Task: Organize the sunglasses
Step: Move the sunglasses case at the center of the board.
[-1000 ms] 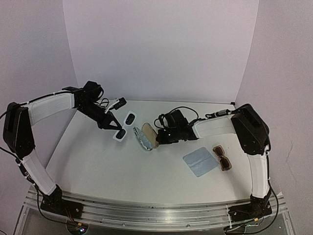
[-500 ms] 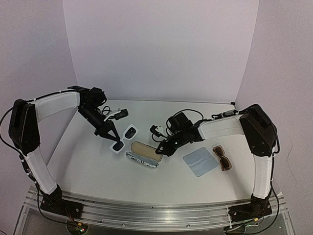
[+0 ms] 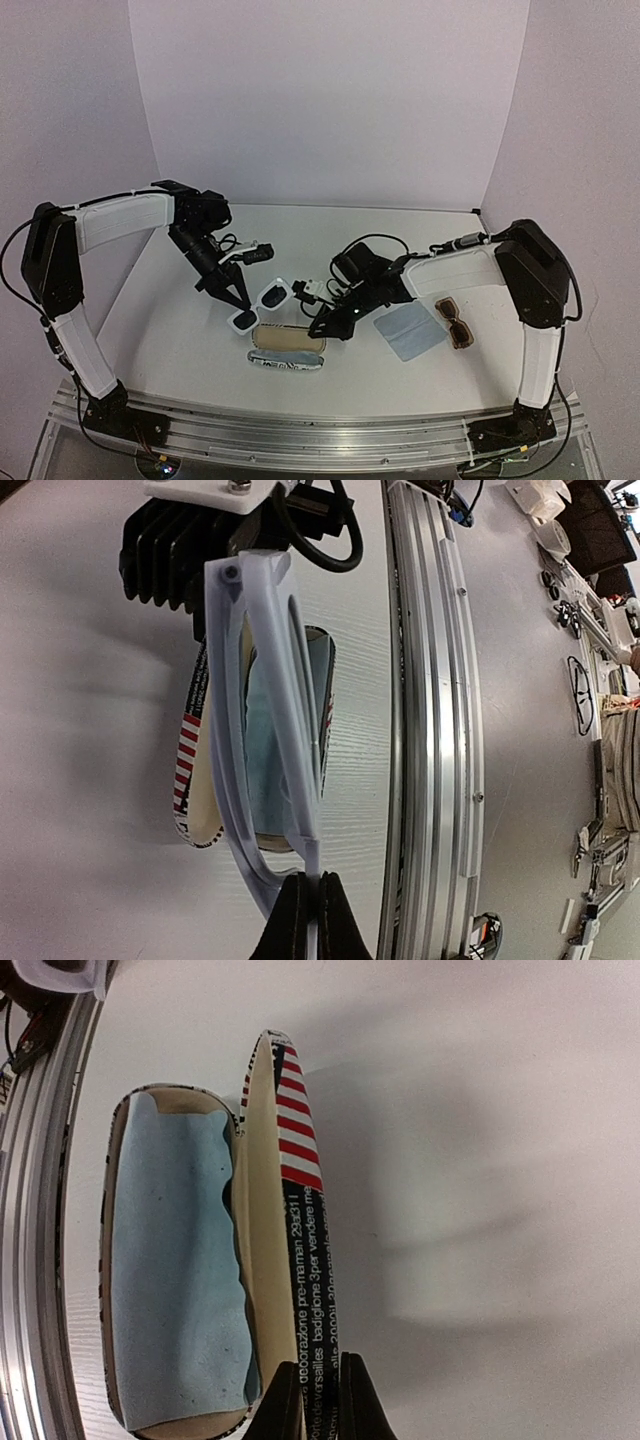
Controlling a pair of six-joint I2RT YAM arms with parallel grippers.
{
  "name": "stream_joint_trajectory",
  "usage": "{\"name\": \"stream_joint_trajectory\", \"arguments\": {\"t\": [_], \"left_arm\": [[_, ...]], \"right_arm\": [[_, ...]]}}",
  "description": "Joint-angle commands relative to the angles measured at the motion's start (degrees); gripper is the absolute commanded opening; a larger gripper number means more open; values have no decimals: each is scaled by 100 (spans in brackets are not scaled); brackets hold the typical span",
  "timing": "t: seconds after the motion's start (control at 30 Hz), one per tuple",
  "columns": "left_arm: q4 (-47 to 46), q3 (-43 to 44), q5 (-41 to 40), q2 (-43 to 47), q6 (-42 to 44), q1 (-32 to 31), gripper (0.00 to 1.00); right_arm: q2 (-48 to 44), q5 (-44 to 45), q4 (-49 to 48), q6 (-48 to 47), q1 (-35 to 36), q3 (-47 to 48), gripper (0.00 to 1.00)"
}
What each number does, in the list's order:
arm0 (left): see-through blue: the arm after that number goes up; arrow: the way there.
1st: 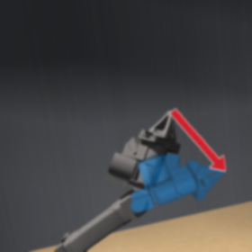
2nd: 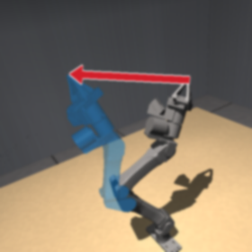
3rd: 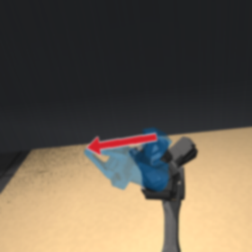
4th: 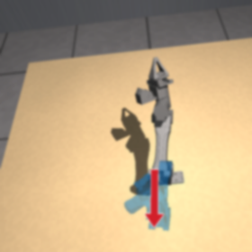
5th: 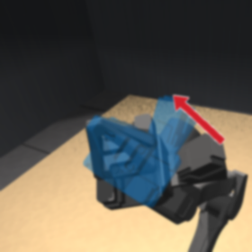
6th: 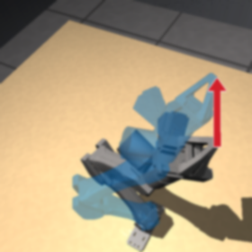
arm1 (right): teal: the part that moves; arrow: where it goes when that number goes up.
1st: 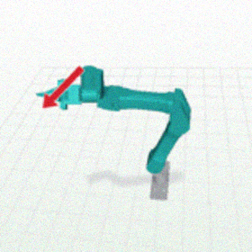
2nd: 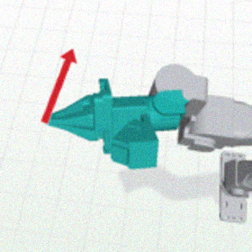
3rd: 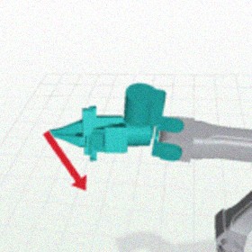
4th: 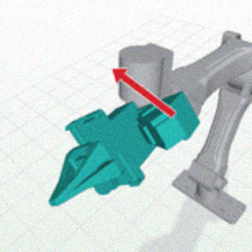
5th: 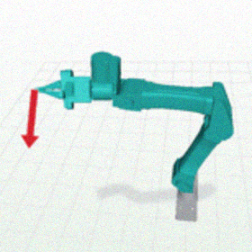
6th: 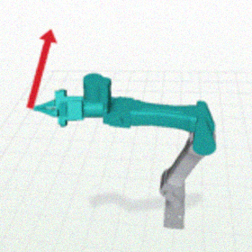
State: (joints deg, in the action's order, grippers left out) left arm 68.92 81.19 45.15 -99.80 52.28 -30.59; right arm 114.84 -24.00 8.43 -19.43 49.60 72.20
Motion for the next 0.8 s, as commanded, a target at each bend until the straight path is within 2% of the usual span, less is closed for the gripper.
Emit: {"name": "stream_joint_trajectory", "arguments": {"t": [0.0, 0.2, 0.33, 0.57, 0.77], "left_arm": [[341, 25, 287, -137, 294, -173, 0], [400, 179, 503, -409, 249, -304, 0], [414, 483, 538, -715, 238, -306, 0], [1180, 1404, 448, -1460, 751, -313, 0], [1307, 1544, 131, -1705, 881, -469, 0]], "right_arm": [[-352, -80, 36, -98, -22, 74, 21], [-577, 15, 29, 125, -23, 139, 37], [-869, 379, 25, 341, -51, -12, 46], [-1838, 1079, 13, 994, -368, -745, 50], [-2751, 957, -259, 1626, -399, -1141, 59]]}}
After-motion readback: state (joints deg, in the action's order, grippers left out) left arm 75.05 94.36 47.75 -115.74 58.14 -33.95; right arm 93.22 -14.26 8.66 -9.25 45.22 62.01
